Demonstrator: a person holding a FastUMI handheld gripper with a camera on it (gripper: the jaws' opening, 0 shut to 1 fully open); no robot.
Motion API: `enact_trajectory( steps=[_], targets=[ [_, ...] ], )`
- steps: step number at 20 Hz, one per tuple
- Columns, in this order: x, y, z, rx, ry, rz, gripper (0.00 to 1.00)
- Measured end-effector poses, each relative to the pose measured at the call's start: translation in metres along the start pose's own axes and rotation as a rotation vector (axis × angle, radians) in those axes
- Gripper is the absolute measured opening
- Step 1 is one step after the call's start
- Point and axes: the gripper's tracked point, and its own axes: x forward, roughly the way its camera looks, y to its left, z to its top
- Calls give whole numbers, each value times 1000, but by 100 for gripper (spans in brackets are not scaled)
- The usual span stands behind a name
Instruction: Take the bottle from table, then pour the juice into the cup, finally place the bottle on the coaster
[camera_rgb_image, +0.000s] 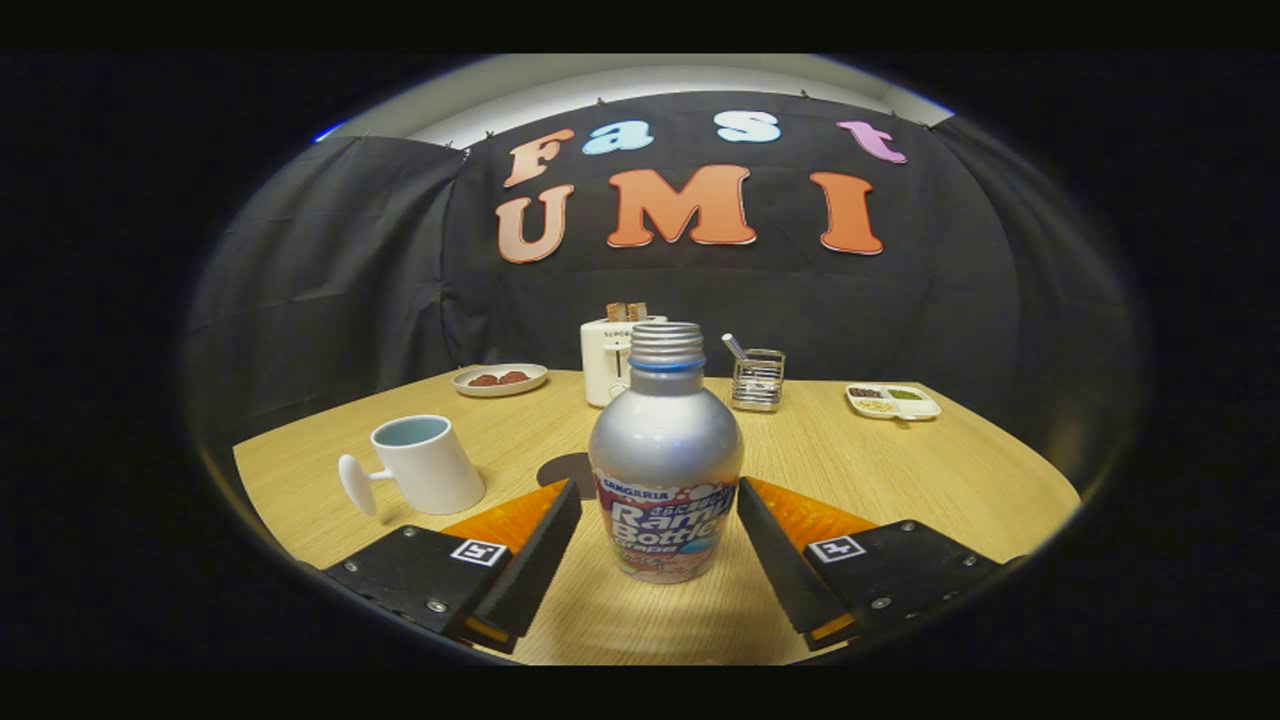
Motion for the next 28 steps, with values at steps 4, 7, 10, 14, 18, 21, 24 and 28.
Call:
enact_trajectory(
  steps=[4,7,10,14,18,21,24,28],
  targets=[
    [5,-1,-5,-15,45,-12,80],
    [7,1,-3,-38,58,-12,79],
    [5,3,-1,-99,74,-24,78],
    [5,1,12,-232,66,-79,78],
    [6,4,29,-344,52,-119,78],
    [7,13,36,-423,43,-116,78],
    [7,24,43,-476,34,-105,77],
    [8,35,57,-570,2,-109,77]
  ],
)
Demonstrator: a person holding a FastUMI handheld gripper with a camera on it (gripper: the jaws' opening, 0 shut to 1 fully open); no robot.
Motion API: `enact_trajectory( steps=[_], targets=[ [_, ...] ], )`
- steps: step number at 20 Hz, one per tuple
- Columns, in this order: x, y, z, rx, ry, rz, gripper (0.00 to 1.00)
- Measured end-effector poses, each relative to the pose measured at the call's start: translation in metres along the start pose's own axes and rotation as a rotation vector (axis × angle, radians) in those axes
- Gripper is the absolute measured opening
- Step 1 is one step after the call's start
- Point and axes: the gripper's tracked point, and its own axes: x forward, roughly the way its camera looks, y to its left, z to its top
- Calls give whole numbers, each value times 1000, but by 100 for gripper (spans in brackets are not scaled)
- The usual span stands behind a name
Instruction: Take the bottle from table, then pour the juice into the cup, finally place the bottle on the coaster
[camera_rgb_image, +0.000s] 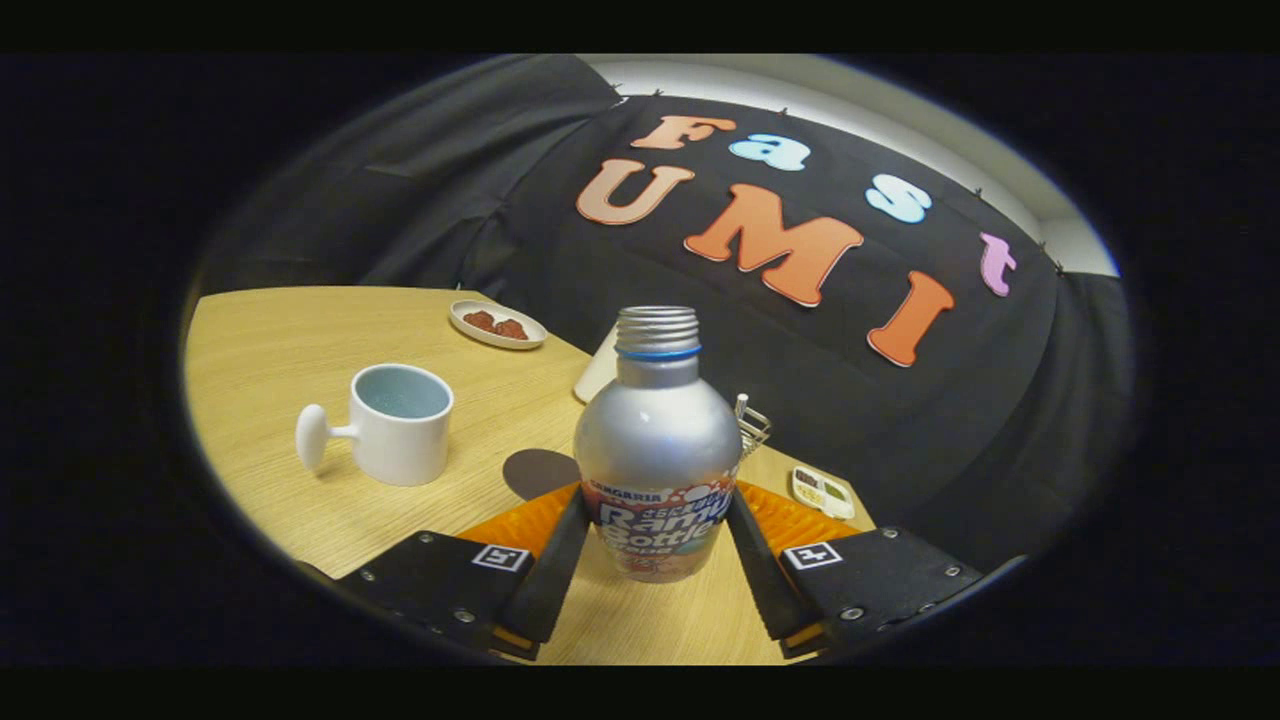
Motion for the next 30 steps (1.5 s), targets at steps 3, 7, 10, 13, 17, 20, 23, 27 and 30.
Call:
enact_trajectory(
  steps=[3,7,10,13,17,20,23,27,30],
  targets=[
    [4,11,6,-62,-4,25,77],
    [9,22,15,-178,-34,14,77],
    [14,28,11,-294,-41,-6,77],
    [19,31,12,-419,-54,-51,77],
    [18,34,18,-552,-78,-106,77],
    [25,36,28,-641,-110,-139,77],
    [33,38,30,-722,-125,-168,77],
    [34,42,30,-800,-135,-182,77],
    [35,46,30,-851,-138,-196,77]
  ],
)
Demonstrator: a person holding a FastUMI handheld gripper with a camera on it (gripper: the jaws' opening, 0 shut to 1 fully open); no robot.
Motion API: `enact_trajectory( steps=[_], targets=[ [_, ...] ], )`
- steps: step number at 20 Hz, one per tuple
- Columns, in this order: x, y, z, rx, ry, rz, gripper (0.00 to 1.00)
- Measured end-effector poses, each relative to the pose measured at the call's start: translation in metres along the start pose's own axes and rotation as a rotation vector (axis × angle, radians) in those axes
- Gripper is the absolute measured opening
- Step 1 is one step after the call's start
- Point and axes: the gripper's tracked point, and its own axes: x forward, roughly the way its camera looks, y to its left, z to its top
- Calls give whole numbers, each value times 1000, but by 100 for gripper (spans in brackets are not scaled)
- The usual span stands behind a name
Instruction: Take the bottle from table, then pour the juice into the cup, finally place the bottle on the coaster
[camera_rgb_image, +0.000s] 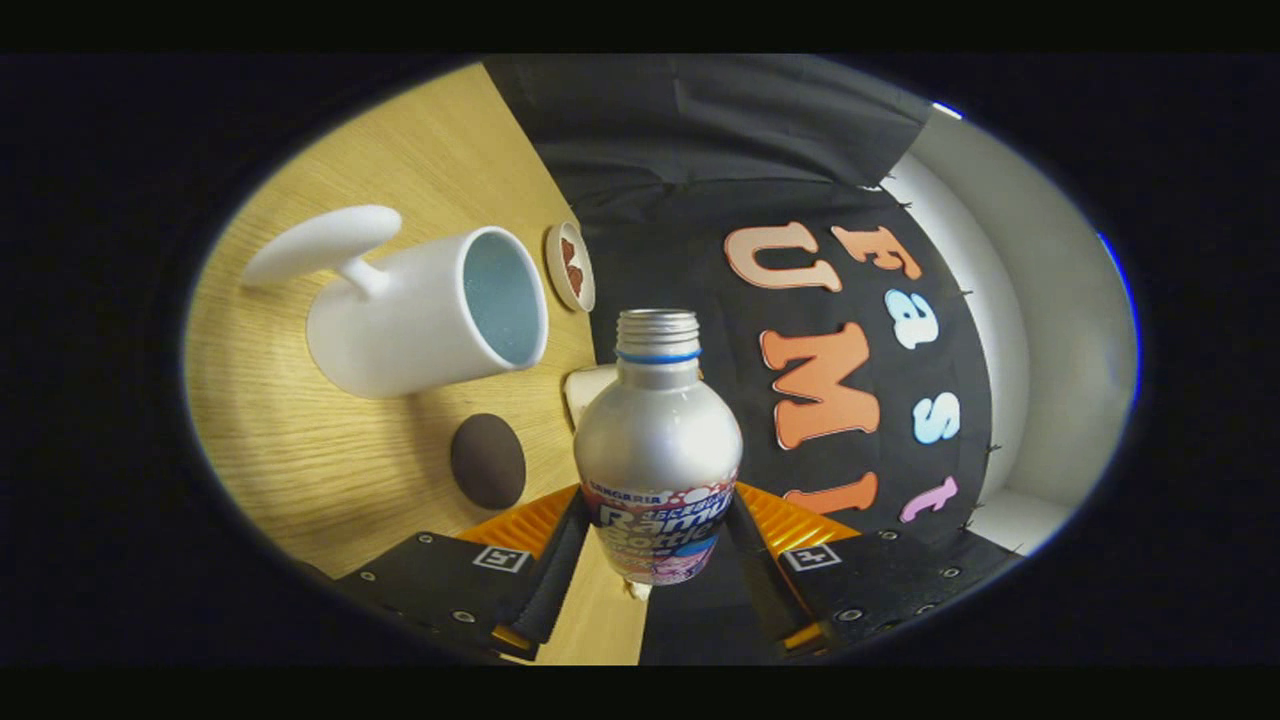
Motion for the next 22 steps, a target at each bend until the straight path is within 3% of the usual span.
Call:
enact_trajectory(
  steps=[8,22],
  targets=[
    [5,-17,11,-235,-52,-82,77],
    [12,-26,10,-341,-61,-90,76]
  ],
)
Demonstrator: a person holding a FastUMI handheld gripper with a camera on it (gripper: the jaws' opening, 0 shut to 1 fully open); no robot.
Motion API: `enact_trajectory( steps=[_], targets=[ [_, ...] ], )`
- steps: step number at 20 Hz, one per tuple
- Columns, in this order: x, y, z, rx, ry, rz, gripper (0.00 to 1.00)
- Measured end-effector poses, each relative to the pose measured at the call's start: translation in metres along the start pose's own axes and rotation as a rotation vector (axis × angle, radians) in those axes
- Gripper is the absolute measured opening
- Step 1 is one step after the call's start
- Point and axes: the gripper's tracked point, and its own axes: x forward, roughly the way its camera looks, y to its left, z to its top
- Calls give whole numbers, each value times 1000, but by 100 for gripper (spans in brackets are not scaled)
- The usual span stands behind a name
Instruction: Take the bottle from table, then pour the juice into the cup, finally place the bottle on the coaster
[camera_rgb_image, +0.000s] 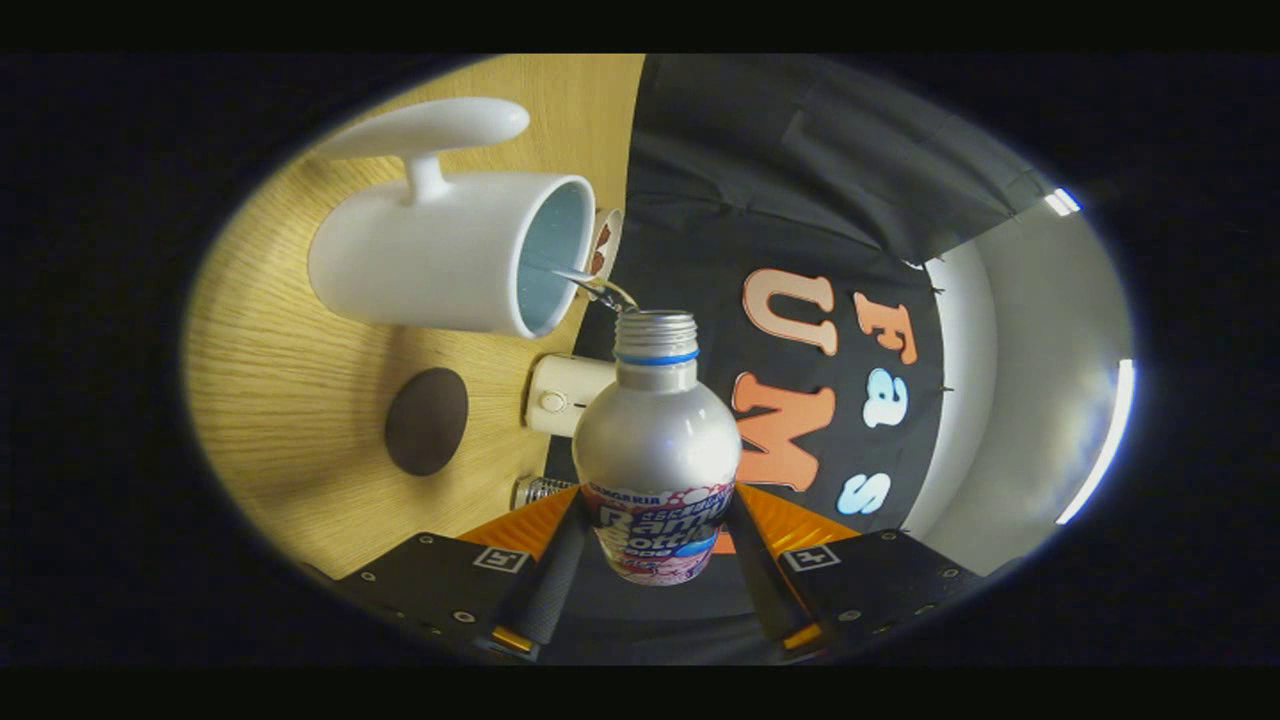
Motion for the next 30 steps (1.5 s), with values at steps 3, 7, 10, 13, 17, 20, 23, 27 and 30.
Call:
enact_trajectory(
  steps=[3,7,10,13,17,20,23,27,30],
  targets=[
    [-1,2,0,-11,-4,-1,77],
    [0,1,-1,-35,-5,-5,76],
    [1,-1,-1,-41,-3,-8,76],
    [0,-4,0,-54,-4,-11,76],
    [-1,-6,0,-85,-4,-21,76],
    [1,-7,-1,-99,-6,-25,76],
    [2,-12,0,-138,-8,-44,76],
    [2,-13,1,-146,-11,-44,77],
    [3,-14,6,-157,-19,-43,77]
  ],
)
